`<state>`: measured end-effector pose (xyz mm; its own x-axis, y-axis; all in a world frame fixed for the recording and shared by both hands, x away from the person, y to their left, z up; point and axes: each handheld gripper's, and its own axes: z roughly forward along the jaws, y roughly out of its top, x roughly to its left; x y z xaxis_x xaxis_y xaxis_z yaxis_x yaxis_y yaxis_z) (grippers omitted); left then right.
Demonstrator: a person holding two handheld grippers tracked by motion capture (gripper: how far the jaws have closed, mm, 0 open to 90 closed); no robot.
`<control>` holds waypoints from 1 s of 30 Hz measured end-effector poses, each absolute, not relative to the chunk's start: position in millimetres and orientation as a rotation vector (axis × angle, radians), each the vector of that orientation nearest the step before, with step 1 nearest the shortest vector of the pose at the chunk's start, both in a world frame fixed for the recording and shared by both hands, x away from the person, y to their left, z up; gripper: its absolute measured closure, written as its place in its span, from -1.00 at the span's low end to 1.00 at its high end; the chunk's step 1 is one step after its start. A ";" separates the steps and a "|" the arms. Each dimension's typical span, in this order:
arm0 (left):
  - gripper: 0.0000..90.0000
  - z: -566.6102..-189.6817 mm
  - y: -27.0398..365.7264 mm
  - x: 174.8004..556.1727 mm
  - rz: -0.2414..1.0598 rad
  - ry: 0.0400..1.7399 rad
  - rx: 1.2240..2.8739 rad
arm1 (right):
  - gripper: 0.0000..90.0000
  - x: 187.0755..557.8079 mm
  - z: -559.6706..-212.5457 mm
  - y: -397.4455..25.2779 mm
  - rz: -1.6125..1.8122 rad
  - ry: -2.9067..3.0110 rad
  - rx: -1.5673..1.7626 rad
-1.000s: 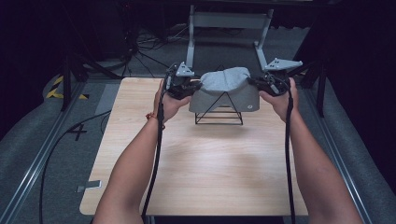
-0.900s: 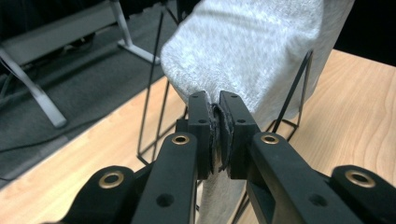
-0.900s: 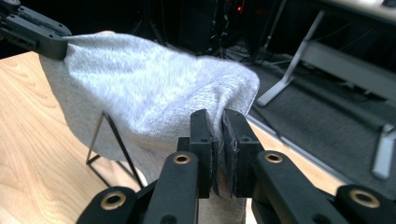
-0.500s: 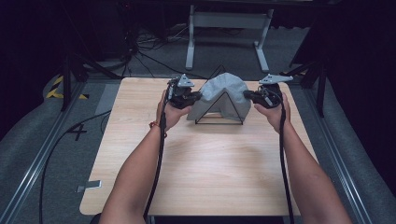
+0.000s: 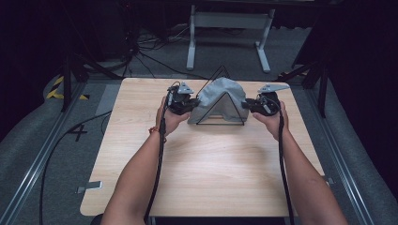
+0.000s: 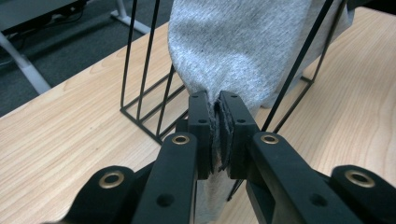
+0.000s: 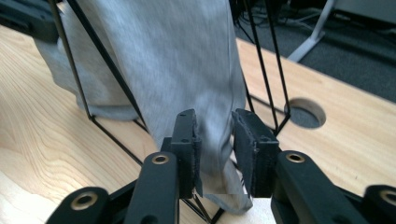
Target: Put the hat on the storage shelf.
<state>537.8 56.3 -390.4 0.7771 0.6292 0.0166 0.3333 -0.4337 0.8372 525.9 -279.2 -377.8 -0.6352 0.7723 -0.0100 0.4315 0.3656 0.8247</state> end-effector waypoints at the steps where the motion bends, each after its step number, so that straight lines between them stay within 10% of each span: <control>1: 0.87 -391.0 56.1 538.1 0.420 0.717 2.066 | 0.56 525.7 -379.9 -279.0 1.161 2.238 1.055; 30: 0.04 -394.6 108.0 463.5 0.591 0.606 2.270 | 0.41 467.6 -359.6 -305.5 1.061 2.229 0.955</control>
